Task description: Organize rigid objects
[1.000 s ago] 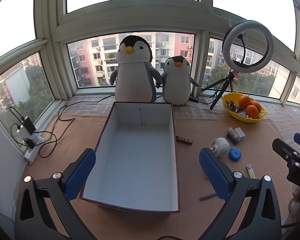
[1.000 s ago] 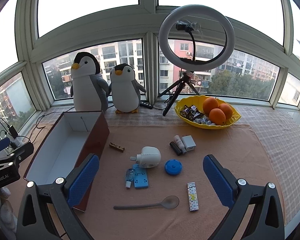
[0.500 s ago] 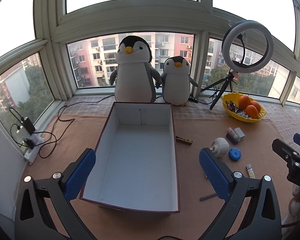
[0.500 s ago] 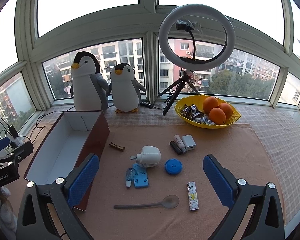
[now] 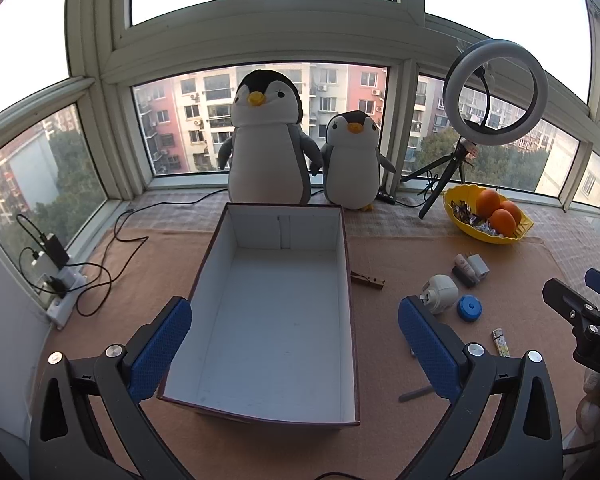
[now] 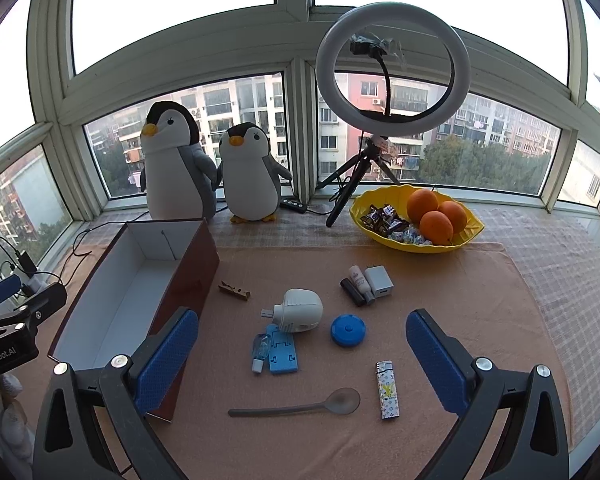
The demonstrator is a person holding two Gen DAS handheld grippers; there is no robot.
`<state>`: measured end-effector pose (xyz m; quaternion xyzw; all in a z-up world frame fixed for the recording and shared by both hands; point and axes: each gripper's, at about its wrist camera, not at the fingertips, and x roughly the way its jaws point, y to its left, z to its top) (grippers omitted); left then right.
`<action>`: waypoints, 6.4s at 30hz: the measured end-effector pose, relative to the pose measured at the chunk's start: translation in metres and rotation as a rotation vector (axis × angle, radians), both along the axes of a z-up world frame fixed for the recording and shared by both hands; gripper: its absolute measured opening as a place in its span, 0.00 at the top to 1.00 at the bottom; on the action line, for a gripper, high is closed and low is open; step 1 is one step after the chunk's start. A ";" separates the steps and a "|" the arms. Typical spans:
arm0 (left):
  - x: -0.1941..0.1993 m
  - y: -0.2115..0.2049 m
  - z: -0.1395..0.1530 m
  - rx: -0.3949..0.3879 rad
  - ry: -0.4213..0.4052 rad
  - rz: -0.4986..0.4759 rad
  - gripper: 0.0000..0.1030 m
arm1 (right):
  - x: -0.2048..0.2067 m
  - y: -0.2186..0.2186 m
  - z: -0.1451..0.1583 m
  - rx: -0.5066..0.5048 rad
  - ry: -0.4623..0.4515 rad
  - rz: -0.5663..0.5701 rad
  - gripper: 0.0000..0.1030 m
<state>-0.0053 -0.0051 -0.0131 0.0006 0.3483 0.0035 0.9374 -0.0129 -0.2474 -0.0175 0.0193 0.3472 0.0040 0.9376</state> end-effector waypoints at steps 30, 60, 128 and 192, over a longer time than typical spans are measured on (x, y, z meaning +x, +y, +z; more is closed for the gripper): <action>0.004 0.004 -0.006 0.005 0.013 0.009 0.00 | 0.001 -0.002 -0.006 0.008 0.016 -0.003 0.00; 0.021 0.116 -0.076 0.028 0.208 0.246 0.22 | 0.010 -0.044 -0.041 0.045 0.067 -0.050 0.01; 0.051 0.118 -0.141 0.019 0.384 0.219 0.89 | 0.144 -0.053 -0.191 -0.081 0.462 -0.005 0.32; 0.051 0.116 -0.145 -0.009 0.406 0.253 0.88 | 0.090 0.137 -0.063 0.012 0.189 0.529 0.33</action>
